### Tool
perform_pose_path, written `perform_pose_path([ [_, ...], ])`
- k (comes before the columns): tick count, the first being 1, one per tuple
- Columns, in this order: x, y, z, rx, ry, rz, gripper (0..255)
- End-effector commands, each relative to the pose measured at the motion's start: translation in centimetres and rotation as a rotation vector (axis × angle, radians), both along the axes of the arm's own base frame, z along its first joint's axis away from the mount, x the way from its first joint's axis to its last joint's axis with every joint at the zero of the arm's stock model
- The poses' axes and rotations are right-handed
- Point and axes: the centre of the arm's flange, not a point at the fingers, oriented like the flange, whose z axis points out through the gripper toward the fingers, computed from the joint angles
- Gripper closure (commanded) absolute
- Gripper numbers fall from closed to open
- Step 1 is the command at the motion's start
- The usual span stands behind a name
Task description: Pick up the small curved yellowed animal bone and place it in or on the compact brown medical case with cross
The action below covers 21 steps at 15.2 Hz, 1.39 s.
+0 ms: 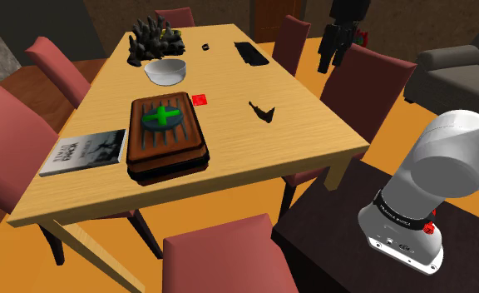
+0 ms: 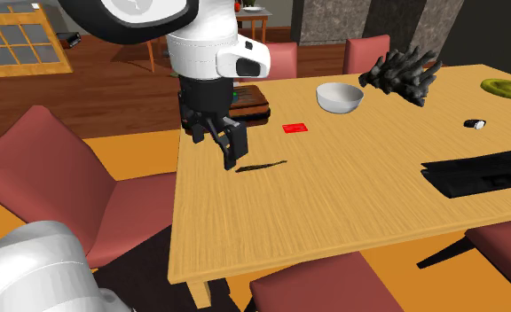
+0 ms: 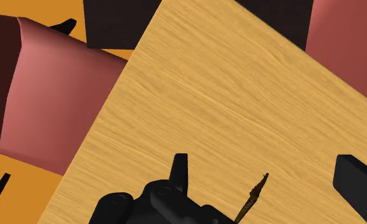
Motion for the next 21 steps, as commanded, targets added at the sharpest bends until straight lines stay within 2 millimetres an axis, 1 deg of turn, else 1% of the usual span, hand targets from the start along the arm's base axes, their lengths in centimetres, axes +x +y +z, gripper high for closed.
perform_pose_path([
  [1,0.0,0.0,0.0,0.0,0.0,0.0,0],
  [5,0.4,0.5,-4.6,0.081,-0.125,-0.147,0],
  [8,1.2,1.1,-8.0,0.142,-0.219,-0.257,0],
  [12,2.8,2.0,-12.3,0.224,-0.344,-0.404,0],
  [16,5.1,2.9,-16.3,0.305,-0.469,-0.551,0],
  [21,6.6,3.5,-18.4,0.314,-0.484,-0.569,0],
])
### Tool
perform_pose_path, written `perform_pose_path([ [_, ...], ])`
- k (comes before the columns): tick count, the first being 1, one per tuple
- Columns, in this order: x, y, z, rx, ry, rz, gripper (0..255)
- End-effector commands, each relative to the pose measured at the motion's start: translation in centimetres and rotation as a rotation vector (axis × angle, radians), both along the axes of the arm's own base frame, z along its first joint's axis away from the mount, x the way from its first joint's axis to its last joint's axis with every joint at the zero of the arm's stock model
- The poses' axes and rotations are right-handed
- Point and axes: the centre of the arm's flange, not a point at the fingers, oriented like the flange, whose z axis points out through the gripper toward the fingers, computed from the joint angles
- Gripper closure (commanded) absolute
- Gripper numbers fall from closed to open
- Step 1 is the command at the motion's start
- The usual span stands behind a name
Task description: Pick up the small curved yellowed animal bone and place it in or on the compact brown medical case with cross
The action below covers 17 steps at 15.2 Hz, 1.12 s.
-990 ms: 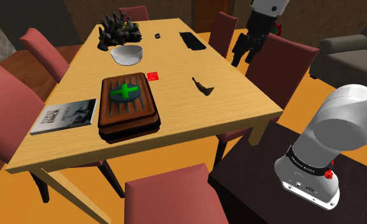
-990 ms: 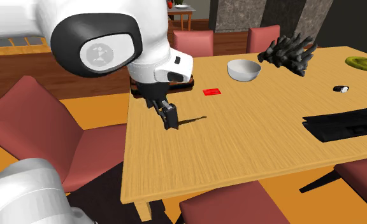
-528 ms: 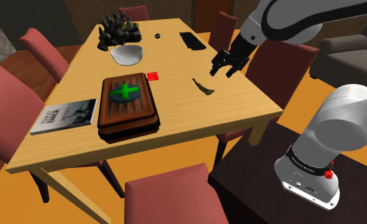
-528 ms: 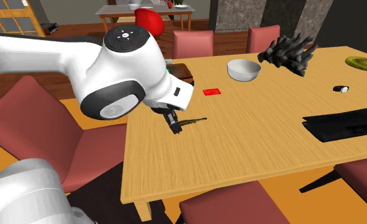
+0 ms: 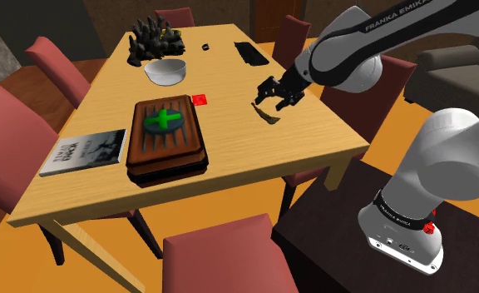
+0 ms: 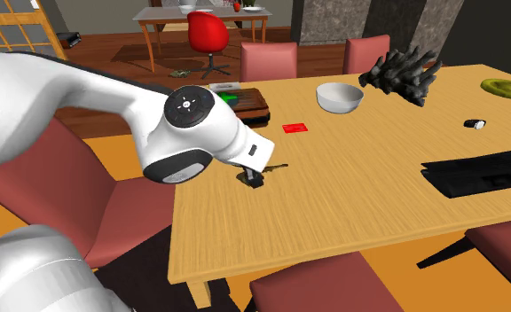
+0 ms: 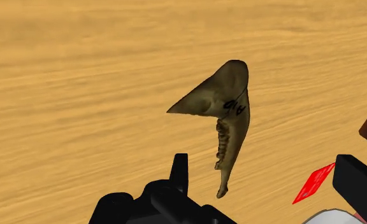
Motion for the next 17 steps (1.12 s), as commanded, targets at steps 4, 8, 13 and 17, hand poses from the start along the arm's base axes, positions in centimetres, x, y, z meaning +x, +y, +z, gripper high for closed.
perform_pose_path([
  [4,1.3,0.5,-1.9,0.0,-0.003,-0.004,0],
  [8,1.3,0.5,-1.9,0.0,-0.003,-0.004,0],
  [13,1.3,0.5,-1.9,0.0,-0.003,-0.004,255],
  [17,1.3,0.5,-1.9,0.0,-0.003,-0.004,255],
])
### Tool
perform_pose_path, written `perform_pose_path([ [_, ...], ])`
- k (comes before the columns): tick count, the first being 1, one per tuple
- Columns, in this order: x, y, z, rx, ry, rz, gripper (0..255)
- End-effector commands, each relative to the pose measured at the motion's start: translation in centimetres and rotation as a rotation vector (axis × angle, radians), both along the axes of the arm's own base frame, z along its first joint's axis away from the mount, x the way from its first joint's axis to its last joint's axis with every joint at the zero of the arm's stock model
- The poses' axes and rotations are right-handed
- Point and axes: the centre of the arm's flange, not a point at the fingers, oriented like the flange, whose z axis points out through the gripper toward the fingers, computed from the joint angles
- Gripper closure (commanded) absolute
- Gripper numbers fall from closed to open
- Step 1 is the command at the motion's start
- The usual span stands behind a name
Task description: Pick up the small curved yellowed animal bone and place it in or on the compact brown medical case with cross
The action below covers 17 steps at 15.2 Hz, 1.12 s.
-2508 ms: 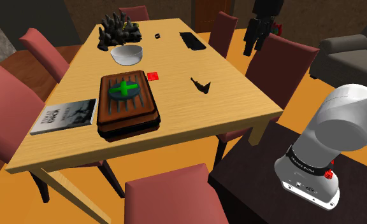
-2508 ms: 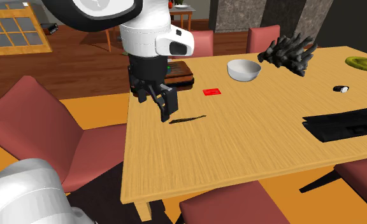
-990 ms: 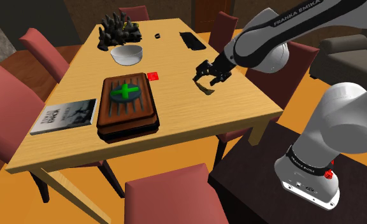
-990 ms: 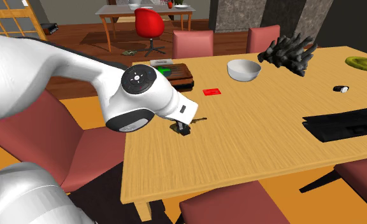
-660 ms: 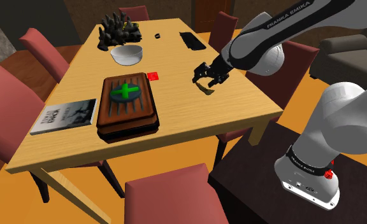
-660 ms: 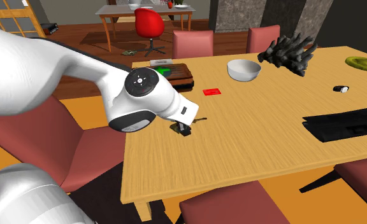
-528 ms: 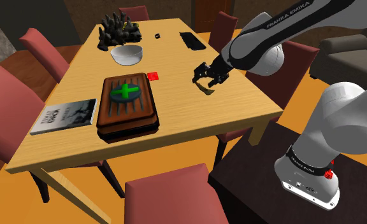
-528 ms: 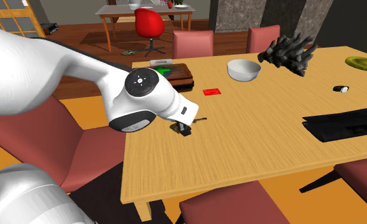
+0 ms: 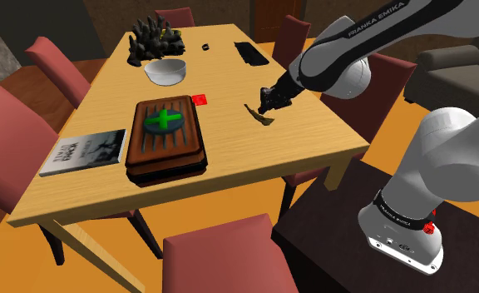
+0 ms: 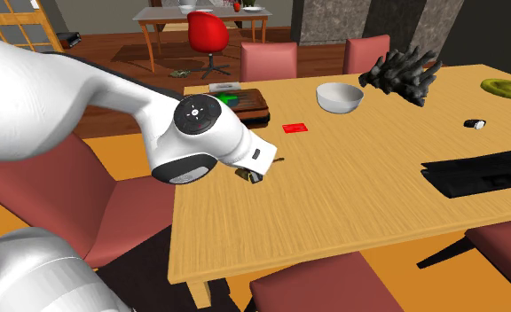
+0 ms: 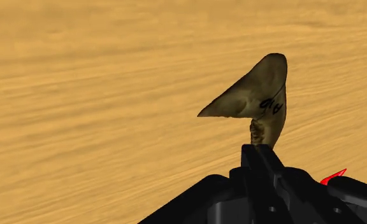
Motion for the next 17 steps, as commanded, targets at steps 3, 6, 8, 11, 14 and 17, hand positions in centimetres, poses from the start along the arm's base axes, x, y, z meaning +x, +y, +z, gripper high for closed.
perform_pose_path([
  [3,0.0,0.0,0.0,0.0,0.0,0.0,255],
  [6,3.2,0.3,2.3,-0.049,0.158,0.042,0],
  [8,10.3,1.5,5.2,-0.148,0.473,0.126,0],
  [11,13.3,2.4,4.6,-0.188,0.601,0.16,0],
  [14,13.3,2.5,3.0,-0.188,0.601,0.16,0],
  [17,13.3,2.6,1.7,-0.188,0.601,0.16,0],
])
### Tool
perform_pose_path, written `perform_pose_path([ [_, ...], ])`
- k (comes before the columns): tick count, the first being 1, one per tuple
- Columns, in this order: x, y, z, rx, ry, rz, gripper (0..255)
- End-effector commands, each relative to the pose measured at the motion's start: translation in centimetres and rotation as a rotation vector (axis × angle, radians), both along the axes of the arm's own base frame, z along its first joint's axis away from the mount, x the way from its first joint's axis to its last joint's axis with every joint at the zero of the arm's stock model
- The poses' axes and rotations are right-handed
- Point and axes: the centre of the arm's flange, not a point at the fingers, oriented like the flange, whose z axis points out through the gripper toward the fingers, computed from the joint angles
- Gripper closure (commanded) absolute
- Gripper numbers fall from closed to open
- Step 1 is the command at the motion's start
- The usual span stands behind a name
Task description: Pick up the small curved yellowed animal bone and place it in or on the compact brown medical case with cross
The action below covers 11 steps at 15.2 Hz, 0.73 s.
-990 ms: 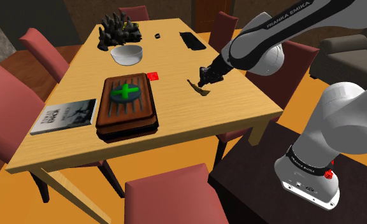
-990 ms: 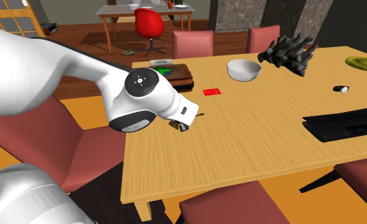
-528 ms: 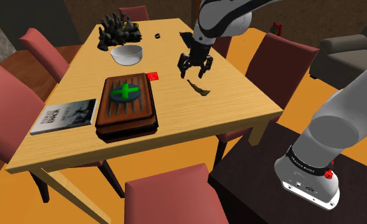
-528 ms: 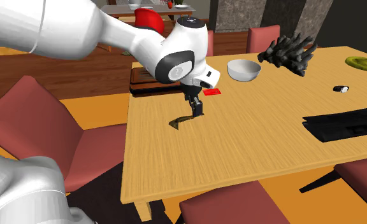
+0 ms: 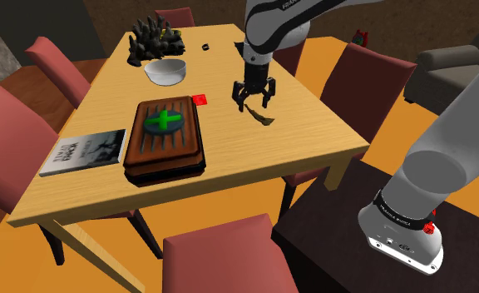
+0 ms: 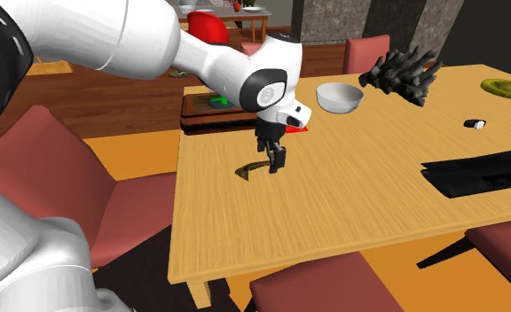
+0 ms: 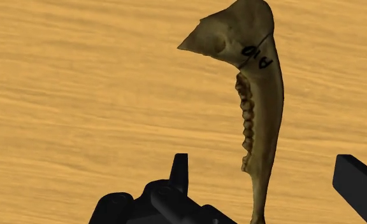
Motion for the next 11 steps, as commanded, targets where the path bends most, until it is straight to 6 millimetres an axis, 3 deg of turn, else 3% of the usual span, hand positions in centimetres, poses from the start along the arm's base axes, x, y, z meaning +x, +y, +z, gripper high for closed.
perform_pose_path([
  [1,0.03,0.11,-0.42,-0.001,0.001,0.0,0],
  [7,0.03,0.11,-0.42,-0.001,0.001,0.0,0],
  [8,0.03,0.11,-0.42,-0.001,0.001,0.0,255],
  [11,0.02,0.17,-0.41,0.0,0.0,0.0,255],
])
